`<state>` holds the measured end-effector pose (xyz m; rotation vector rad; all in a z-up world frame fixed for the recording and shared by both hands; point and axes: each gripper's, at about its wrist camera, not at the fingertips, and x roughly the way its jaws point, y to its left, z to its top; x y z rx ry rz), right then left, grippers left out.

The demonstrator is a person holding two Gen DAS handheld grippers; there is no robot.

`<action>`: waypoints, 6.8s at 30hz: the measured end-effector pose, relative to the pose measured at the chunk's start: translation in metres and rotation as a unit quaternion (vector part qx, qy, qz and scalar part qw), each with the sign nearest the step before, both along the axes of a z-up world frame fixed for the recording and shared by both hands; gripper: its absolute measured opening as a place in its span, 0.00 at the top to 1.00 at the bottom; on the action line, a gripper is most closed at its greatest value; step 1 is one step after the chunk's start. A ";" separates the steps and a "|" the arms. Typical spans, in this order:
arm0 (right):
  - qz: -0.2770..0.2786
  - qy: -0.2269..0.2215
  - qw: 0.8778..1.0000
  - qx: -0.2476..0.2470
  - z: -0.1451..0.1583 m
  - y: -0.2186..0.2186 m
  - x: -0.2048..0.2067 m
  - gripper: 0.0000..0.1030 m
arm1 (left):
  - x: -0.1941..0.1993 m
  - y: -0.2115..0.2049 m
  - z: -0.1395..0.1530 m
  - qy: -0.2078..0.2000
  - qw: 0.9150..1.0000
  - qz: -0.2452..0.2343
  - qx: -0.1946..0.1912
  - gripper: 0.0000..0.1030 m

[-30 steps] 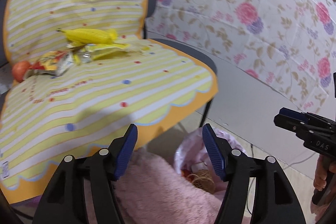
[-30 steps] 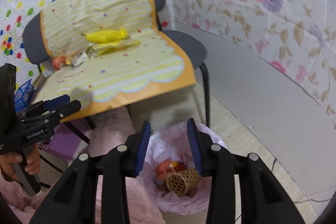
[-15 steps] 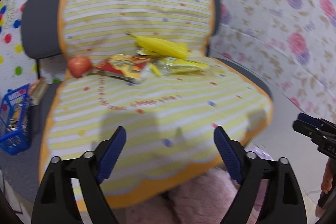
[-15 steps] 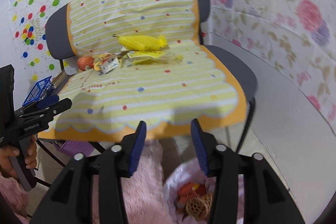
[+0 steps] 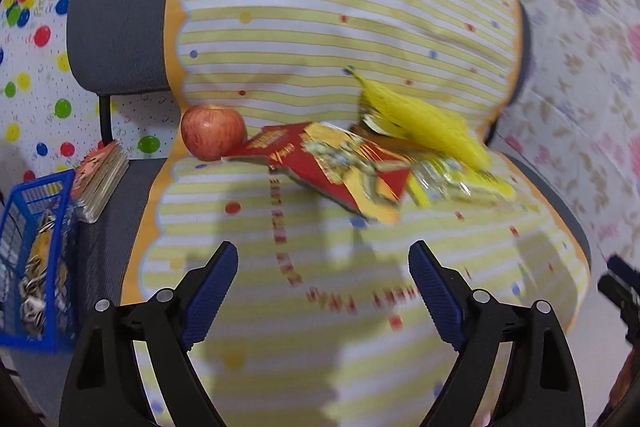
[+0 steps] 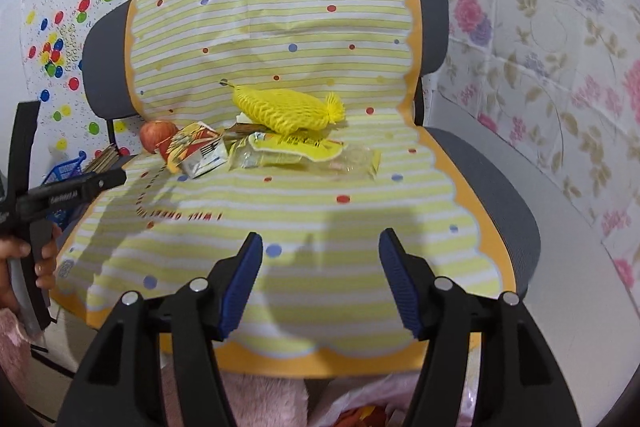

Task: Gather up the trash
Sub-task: 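Move both open tools back over the chair mat, then grasp the red-and-white card with the left tool and lift it, then grasp the yellow-labelled plastic bag with the right tool while the left tool holds the card, then carry the card and bag over the trash bin and open both tools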

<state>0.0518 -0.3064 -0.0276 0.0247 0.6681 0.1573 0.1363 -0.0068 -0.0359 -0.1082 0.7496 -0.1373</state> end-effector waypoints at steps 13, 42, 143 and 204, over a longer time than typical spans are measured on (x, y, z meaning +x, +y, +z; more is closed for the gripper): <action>-0.003 0.006 1.000 -0.017 -0.012 0.011 0.050 0.61 | 0.090 0.012 -0.028 0.045 0.994 0.037 -0.087 0.21; -0.018 0.007 1.000 -0.022 -0.006 0.005 0.008 0.61 | -0.015 0.030 0.071 -0.062 0.997 -0.051 0.002 0.99; 0.036 0.040 0.990 -0.132 -0.035 0.032 0.110 0.97 | -0.010 -0.016 0.005 0.011 0.991 -0.128 0.027 0.98; -0.220 0.128 0.964 0.071 -0.075 -0.115 -0.210 0.63 | -0.185 -0.238 -0.039 -0.042 0.945 -0.321 0.037 0.44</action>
